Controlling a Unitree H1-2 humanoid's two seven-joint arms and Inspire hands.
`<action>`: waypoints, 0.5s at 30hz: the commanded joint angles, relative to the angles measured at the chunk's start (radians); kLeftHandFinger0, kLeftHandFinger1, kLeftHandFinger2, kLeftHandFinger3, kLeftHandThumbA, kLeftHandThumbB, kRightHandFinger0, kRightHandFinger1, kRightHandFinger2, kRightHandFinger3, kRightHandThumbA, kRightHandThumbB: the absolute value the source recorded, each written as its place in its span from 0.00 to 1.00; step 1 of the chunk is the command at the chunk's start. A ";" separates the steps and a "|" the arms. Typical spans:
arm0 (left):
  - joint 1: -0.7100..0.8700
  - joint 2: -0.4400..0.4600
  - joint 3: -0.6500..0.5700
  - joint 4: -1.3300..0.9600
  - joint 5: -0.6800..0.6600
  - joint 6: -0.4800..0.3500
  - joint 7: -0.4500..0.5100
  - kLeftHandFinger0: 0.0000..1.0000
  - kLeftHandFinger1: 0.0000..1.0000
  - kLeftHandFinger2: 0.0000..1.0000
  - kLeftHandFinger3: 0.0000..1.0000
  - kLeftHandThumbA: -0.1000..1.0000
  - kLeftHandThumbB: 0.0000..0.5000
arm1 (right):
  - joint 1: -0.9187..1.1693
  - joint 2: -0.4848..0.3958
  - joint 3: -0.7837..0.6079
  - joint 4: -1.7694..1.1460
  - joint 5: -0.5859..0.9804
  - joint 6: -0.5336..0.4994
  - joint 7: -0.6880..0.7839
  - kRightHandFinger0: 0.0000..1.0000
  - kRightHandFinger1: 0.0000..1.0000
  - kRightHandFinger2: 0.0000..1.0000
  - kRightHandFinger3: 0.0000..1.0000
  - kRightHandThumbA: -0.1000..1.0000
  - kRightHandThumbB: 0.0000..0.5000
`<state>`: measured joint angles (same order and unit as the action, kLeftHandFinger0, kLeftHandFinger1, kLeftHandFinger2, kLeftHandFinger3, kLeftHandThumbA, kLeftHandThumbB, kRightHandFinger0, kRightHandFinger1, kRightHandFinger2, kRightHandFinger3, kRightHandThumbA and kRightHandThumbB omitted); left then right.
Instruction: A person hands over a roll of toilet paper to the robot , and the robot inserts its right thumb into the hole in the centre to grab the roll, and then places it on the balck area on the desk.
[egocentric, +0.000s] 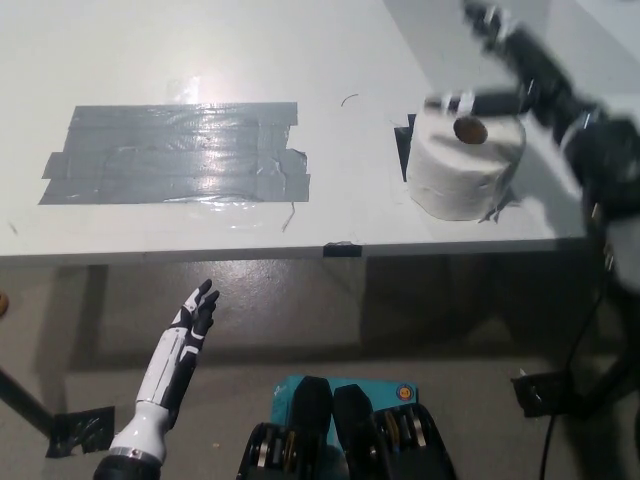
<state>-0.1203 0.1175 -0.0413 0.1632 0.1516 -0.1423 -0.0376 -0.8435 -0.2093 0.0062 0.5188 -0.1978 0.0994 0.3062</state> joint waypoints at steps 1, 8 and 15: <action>-0.122 0.009 0.009 0.028 -0.020 -0.056 0.002 1.00 1.00 1.00 1.00 1.00 0.14 | 0.332 0.113 -0.091 -1.048 0.199 -0.088 -0.125 1.00 1.00 1.00 1.00 1.00 0.71; -0.154 0.005 0.001 0.054 -0.011 -0.076 0.003 1.00 1.00 1.00 1.00 1.00 0.07 | 0.429 0.136 -0.057 -1.142 0.107 -0.112 -0.128 1.00 1.00 1.00 1.00 1.00 0.71; -0.197 0.002 0.004 0.072 -0.014 -0.072 0.005 1.00 1.00 1.00 1.00 1.00 0.07 | 0.410 0.147 -0.051 -1.184 0.092 -0.122 -0.127 1.00 1.00 1.00 1.00 1.00 0.69</action>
<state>-0.1715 0.1140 -0.0414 0.2231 0.1515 -0.1415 -0.0376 -0.4531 -0.1115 0.0058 0.0204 -0.1881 0.0914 0.2883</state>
